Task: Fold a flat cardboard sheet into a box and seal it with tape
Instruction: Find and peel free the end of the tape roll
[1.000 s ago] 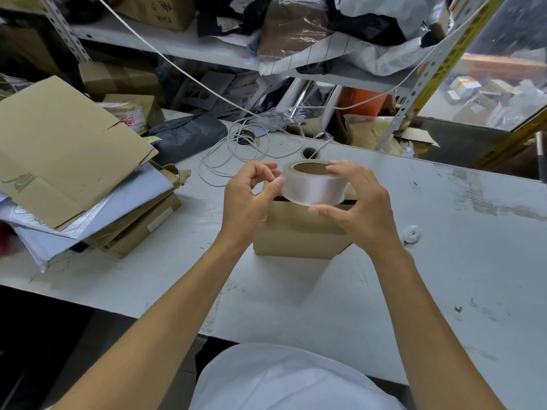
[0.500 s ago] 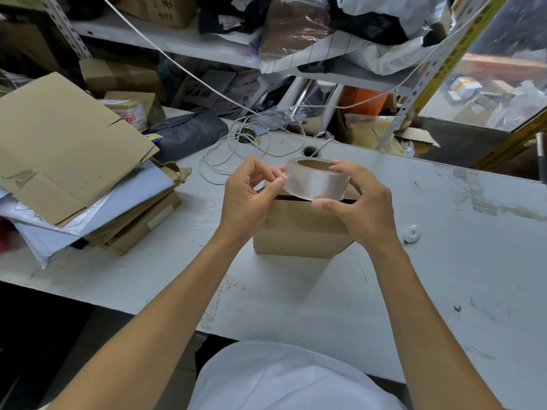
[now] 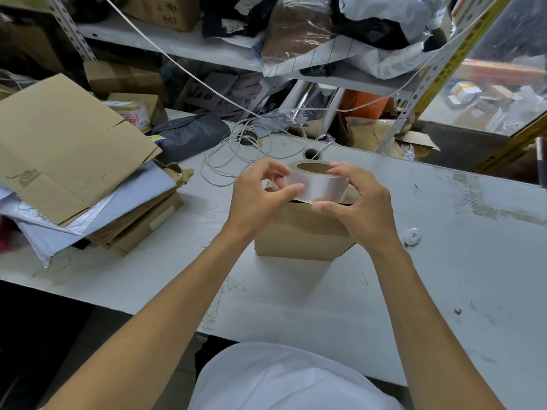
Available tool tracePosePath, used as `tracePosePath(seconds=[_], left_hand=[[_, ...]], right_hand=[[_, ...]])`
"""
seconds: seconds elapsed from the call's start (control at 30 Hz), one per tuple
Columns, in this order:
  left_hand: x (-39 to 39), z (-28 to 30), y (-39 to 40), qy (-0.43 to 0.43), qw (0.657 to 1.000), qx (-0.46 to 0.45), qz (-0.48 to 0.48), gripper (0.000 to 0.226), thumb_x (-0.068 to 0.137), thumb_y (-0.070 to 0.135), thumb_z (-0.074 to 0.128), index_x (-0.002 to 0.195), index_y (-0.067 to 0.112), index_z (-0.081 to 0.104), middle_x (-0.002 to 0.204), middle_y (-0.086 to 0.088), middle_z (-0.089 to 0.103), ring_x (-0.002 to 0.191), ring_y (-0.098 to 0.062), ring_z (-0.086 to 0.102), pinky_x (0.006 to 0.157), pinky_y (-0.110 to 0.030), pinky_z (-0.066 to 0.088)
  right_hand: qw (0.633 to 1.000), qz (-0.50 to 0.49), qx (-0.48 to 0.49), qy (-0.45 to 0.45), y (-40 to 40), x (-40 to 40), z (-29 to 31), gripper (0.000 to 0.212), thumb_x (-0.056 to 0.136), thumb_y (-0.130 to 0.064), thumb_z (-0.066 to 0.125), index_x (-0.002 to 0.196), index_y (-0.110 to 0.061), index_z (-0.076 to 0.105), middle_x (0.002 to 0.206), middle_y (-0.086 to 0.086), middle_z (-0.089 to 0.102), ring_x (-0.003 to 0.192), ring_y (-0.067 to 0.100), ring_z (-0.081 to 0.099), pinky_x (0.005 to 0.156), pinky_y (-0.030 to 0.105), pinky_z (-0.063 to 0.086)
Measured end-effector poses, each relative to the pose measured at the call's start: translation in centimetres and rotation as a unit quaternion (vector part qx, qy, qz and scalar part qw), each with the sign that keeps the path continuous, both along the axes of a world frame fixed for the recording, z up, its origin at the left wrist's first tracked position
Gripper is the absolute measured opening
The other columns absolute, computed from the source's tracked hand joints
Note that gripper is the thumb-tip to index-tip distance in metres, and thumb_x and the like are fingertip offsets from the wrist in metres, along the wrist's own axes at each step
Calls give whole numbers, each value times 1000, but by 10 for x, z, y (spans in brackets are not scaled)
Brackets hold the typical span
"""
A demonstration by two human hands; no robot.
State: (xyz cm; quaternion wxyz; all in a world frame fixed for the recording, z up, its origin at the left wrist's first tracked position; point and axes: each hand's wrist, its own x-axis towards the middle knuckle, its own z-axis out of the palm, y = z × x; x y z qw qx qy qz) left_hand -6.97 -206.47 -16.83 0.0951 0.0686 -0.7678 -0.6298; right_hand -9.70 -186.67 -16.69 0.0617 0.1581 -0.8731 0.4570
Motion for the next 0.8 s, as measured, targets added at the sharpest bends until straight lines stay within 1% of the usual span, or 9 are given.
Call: tracePosePath(seconds=[0.1, 0.2, 0.27, 0.33, 0.4, 0.53, 0.6, 0.7, 0.8], left_hand=[[2, -2, 8, 18, 999, -41, 9, 13, 80, 16, 79, 80, 17, 66, 73, 3, 62, 69, -7, 55, 64, -29, 48], [3, -6, 8, 57, 997, -61, 0, 16, 84, 9, 74, 76, 17, 63, 80, 0, 59, 74, -2, 53, 60, -21, 45], [2, -6, 6, 74, 996, -56, -10, 13, 85, 5, 73, 79, 12, 64, 95, -11, 57, 82, -3, 54, 62, -19, 50], [1, -7, 3, 89, 994, -45, -38, 13, 85, 1, 73, 79, 9, 63, 103, -16, 54, 90, -14, 57, 65, -21, 53], [1, -9, 1, 108, 991, -37, -67, 16, 85, -4, 70, 78, 7, 61, 98, -16, 58, 94, -21, 58, 64, -23, 52], [4, -14, 1, 112, 991, -10, -78, 16, 85, -8, 68, 78, 4, 61, 92, -7, 66, 123, -16, 54, 78, -13, 51], [3, -16, 1, 115, 989, -15, -86, 15, 85, -7, 69, 77, 3, 61, 92, -4, 67, 126, -18, 52, 81, -15, 53], [1, -19, -3, 119, 987, -28, -101, 17, 84, -4, 70, 75, 4, 58, 92, 3, 68, 127, -20, 51, 89, -25, 54], [2, -17, -4, 102, 989, -4, -109, 20, 84, -7, 69, 75, 6, 57, 91, 0, 67, 129, -22, 50, 85, -18, 53]], right_hand=[[1000, 1, 8, 7, 0, -1, 0, 60, 63, -40, 90, 116, -24, 66, 127, -11, 62, 119, 3, 52, 89, 5, 39], [1000, 5, 21, 16, 0, -1, 0, 60, 63, -40, 90, 115, -22, 67, 128, -8, 62, 120, 7, 52, 92, 8, 38], [999, 8, 30, 22, -1, -1, 0, 60, 62, -40, 90, 114, -20, 67, 128, -7, 63, 120, 7, 52, 95, 9, 37], [999, 5, 30, 24, -1, -3, 2, 60, 62, -40, 90, 114, -20, 67, 127, -8, 63, 119, 7, 52, 96, 12, 39], [999, 2, 29, 22, -1, -5, 2, 60, 62, -40, 90, 114, -20, 67, 127, -8, 63, 119, 7, 53, 96, 14, 41], [999, 0, 31, 17, -1, -5, 2, 60, 62, -41, 90, 114, -21, 67, 127, -10, 62, 118, 4, 52, 93, 13, 41], [999, -2, 31, 15, -1, -5, 2, 59, 62, -41, 89, 113, -20, 67, 126, -12, 61, 117, 4, 52, 90, 11, 41], [1000, -5, 27, 14, 0, -6, 2, 59, 62, -41, 89, 113, -19, 67, 126, -10, 63, 117, 7, 53, 91, 17, 44], [999, 0, 43, 22, 0, -7, 3, 62, 63, -43, 88, 116, -19, 67, 128, -8, 63, 119, 10, 54, 94, 20, 43]])
